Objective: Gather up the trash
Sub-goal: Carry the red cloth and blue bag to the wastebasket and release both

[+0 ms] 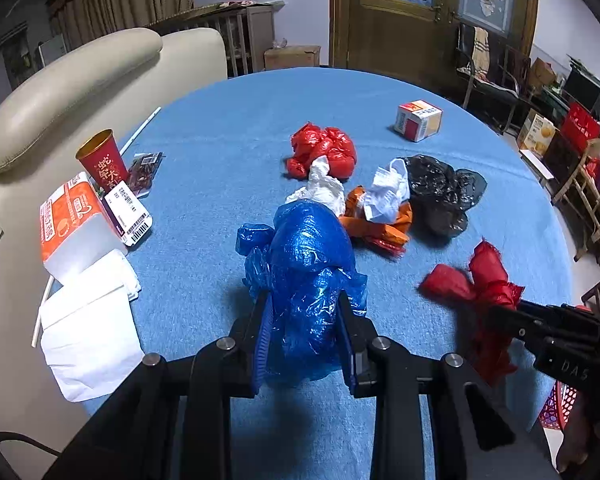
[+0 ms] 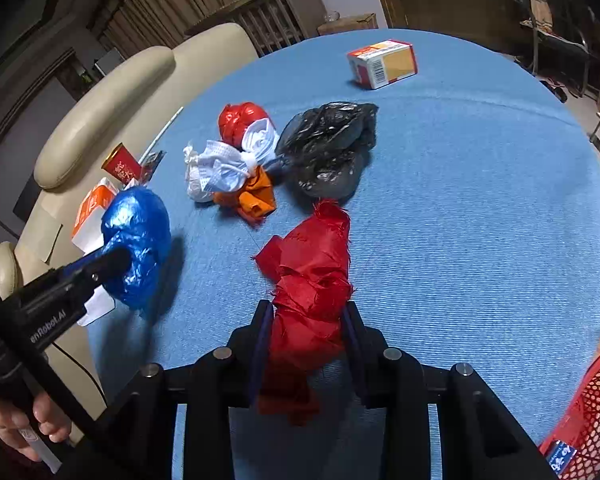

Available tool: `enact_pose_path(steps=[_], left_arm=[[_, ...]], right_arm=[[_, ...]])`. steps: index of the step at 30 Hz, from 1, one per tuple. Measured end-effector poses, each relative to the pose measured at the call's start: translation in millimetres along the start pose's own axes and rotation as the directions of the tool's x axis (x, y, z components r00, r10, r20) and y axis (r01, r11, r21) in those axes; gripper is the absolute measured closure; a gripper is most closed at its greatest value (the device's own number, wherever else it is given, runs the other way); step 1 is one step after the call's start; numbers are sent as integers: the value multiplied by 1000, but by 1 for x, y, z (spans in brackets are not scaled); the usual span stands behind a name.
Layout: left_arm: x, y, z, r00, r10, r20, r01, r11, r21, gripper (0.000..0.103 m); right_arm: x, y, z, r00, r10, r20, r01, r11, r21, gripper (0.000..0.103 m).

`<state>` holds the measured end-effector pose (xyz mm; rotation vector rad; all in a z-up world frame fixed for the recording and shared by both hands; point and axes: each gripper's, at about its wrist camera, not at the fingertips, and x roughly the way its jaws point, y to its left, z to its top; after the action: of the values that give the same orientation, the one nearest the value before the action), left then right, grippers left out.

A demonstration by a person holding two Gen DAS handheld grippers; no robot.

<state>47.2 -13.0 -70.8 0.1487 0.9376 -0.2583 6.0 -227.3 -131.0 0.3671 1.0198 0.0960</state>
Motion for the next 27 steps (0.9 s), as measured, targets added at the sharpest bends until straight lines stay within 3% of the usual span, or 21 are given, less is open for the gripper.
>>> enact_pose_path(steps=[27], left_arm=[[-21,-32,-14,1000,-16,10,16,998,60,72]], right_arm=[[-39,-23,-12,998,17,60,-19,999,43,66]])
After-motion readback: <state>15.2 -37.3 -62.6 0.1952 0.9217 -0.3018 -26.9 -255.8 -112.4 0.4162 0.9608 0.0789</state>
